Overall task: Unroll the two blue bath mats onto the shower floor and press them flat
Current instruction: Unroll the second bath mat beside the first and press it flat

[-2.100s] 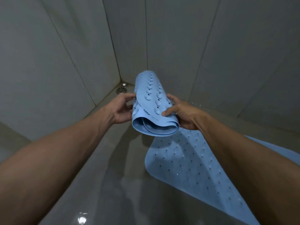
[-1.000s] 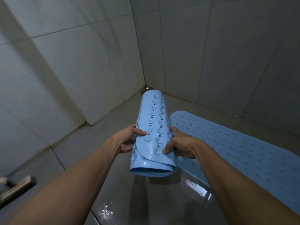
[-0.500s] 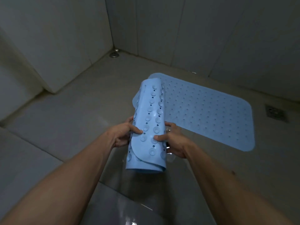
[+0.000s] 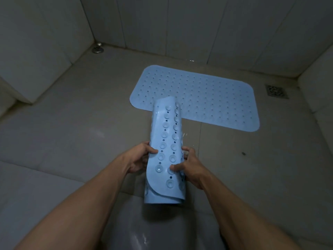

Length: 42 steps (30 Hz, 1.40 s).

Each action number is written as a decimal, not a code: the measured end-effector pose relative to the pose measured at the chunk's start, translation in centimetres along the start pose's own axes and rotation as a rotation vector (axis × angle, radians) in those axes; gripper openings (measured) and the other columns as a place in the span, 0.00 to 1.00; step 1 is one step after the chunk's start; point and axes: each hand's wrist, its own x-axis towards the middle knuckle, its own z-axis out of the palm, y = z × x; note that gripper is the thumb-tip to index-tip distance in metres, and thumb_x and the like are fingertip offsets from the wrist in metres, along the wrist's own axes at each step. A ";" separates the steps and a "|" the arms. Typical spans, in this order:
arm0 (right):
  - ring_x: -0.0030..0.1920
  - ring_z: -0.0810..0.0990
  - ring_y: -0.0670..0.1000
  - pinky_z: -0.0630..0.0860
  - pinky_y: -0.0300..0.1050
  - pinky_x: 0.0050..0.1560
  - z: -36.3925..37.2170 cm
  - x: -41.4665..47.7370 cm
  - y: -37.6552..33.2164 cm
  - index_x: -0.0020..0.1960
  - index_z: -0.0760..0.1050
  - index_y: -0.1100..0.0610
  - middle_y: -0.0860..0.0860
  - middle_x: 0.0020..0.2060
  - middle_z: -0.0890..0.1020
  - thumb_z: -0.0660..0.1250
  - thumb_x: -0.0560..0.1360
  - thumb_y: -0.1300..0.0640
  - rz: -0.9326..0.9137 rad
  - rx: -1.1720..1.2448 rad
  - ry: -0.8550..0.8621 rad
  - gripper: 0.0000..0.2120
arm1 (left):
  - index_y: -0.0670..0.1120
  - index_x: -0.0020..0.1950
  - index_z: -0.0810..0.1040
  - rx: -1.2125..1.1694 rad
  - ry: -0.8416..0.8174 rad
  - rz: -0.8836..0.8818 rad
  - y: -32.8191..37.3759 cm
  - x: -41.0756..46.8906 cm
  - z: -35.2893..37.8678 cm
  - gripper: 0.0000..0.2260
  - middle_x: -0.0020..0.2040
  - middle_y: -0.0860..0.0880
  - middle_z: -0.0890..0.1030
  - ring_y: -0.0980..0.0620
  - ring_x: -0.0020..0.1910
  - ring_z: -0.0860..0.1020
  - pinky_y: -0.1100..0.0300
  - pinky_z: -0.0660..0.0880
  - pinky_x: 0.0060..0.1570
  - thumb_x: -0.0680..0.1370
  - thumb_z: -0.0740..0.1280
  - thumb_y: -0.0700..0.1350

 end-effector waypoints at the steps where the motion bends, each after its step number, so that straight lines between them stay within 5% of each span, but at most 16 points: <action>1: 0.49 0.78 0.48 0.79 0.54 0.54 0.1 0.2 0.4 0.65 0.60 0.52 0.46 0.52 0.76 0.73 0.67 0.73 -0.013 0.003 0.007 0.36 | 0.47 0.57 0.81 0.032 0.032 -0.004 -0.1 -0.1 0.1 0.15 0.39 0.44 0.80 0.52 0.26 0.72 0.60 0.70 0.33 0.74 0.64 0.33; 4: 0.54 0.80 0.52 0.79 0.58 0.57 0.8 1.0 1.1 0.66 0.58 0.48 0.50 0.58 0.78 0.74 0.66 0.74 -0.051 0.053 0.010 0.40 | 0.47 0.54 0.78 0.037 0.095 0.013 0.4 -0.4 0.3 0.14 0.34 0.48 0.85 0.52 0.27 0.81 0.63 0.75 0.24 0.77 0.62 0.31; 7: 0.60 0.80 0.55 0.79 0.60 0.57 1.5 1.9 1.7 0.71 0.53 0.40 0.50 0.63 0.77 0.74 0.65 0.75 -0.087 0.112 -0.038 0.50 | 0.46 0.58 0.79 0.066 0.130 0.006 0.8 -0.1 -0.3 0.15 0.35 0.48 0.83 0.52 0.23 0.76 0.66 0.67 0.21 0.75 0.62 0.32; 11: 0.62 0.79 0.53 0.79 0.60 0.58 2.5 2.9 2.2 0.78 0.49 0.38 0.47 0.68 0.75 0.76 0.58 0.67 -0.076 0.058 -0.071 0.60 | 0.48 0.51 0.82 0.102 0.180 -0.045 0.9 0.3 -0.8 0.15 0.46 0.43 0.76 0.50 0.33 0.66 0.59 0.60 0.32 0.65 0.68 0.41; 13: 0.62 0.78 0.52 0.80 0.58 0.56 2.6 2.9 1.9 0.78 0.48 0.39 0.47 0.69 0.73 0.77 0.55 0.61 -0.055 -0.044 -0.040 0.61 | 0.47 0.43 0.78 0.105 0.227 -0.081 0.9 -0.1 -0.4 0.12 0.40 0.43 0.74 0.51 0.30 0.64 0.59 0.58 0.32 0.62 0.70 0.47; 16: 0.64 0.70 0.54 0.79 0.46 0.44 2.7 2.6 0.9 0.79 0.46 0.42 0.51 0.72 0.61 0.77 0.60 0.60 -0.039 -0.315 0.060 0.58 | 0.49 0.34 0.73 0.039 0.302 -0.073 1.1 -0.6 0.2 0.10 0.30 0.48 0.74 0.50 0.27 0.70 0.61 0.64 0.31 0.74 0.64 0.52; 17: 0.66 0.67 0.55 0.79 0.47 0.44 2.8 2.5 0.8 0.79 0.43 0.43 0.50 0.73 0.56 0.75 0.63 0.62 -0.043 -0.378 0.078 0.57 | 0.50 0.36 0.74 0.013 0.316 -0.069 1.0 -0.1 0.0 0.10 0.34 0.47 0.76 0.50 0.29 0.72 0.60 0.68 0.32 0.75 0.62 0.51; 20: 0.76 0.56 0.59 0.73 0.57 0.66 3.1 2.6 0.6 0.76 0.36 0.33 0.50 0.77 0.45 0.68 0.67 0.64 -0.109 -0.472 0.047 0.55 | 0.45 0.49 0.83 0.080 0.336 -0.041 0.7 0.0 -0.3 0.15 0.43 0.46 0.82 0.47 0.39 0.79 0.58 0.75 0.40 0.78 0.62 0.53; 23: 0.77 0.54 0.59 0.61 0.56 0.75 3.7 2.3 0.2 0.78 0.45 0.35 0.49 0.79 0.43 0.60 0.68 0.58 -0.105 -0.514 0.069 0.45 | 0.49 0.61 0.82 0.217 0.329 0.032 0.2 0.4 -0.4 0.13 0.41 0.48 0.81 0.53 0.29 0.76 0.64 0.71 0.29 0.80 0.63 0.49; 27: 0.78 0.50 0.59 0.54 0.60 0.76 3.7 2.5 -0.6 0.78 0.56 0.43 0.50 0.79 0.47 0.61 0.75 0.44 -0.154 -0.591 0.217 0.33 | 0.54 0.68 0.76 0.329 0.382 0.085 -0.2 0.6 -0.5 0.15 0.53 0.49 0.82 0.57 0.37 0.79 0.66 0.73 0.30 0.82 0.64 0.44; 30: 0.76 0.54 0.59 0.60 0.59 0.74 3.4 2.8 -0.5 0.76 0.59 0.49 0.51 0.78 0.53 0.66 0.73 0.38 -0.197 -0.687 0.272 0.36 | 0.52 0.70 0.75 0.315 0.408 0.112 -0.4 1.0 -0.5 0.17 0.56 0.47 0.83 0.55 0.40 0.81 0.63 0.76 0.37 0.81 0.67 0.45; 34: 0.72 0.61 0.58 0.67 0.57 0.69 2.8 2.4 0.3 0.76 0.57 0.52 0.51 0.73 0.62 0.69 0.72 0.51 -0.221 -0.669 0.314 0.36 | 0.53 0.67 0.78 0.325 0.444 0.153 -0.9 1.7 -0.7 0.15 0.56 0.48 0.84 0.53 0.41 0.82 0.59 0.79 0.48 0.80 0.66 0.47; 38: 0.76 0.55 0.60 0.61 0.57 0.74 2.2 2.1 1.0 0.79 0.49 0.45 0.53 0.78 0.53 0.67 0.70 0.61 -0.210 -0.644 0.313 0.44 | 0.56 0.65 0.77 0.404 0.395 0.222 -1.5 1.4 -0.5 0.21 0.55 0.50 0.84 0.50 0.49 0.84 0.51 0.79 0.56 0.74 0.73 0.57; 42: 0.78 0.49 0.62 0.54 0.58 0.76 1.4 2.1 1.0 0.78 0.58 0.43 0.52 0.80 0.46 0.62 0.75 0.56 -0.188 -0.760 0.324 0.33 | 0.52 0.75 0.68 0.634 0.529 0.292 -1.2 1.9 -0.4 0.26 0.63 0.46 0.79 0.45 0.59 0.79 0.61 0.72 0.57 0.77 0.69 0.45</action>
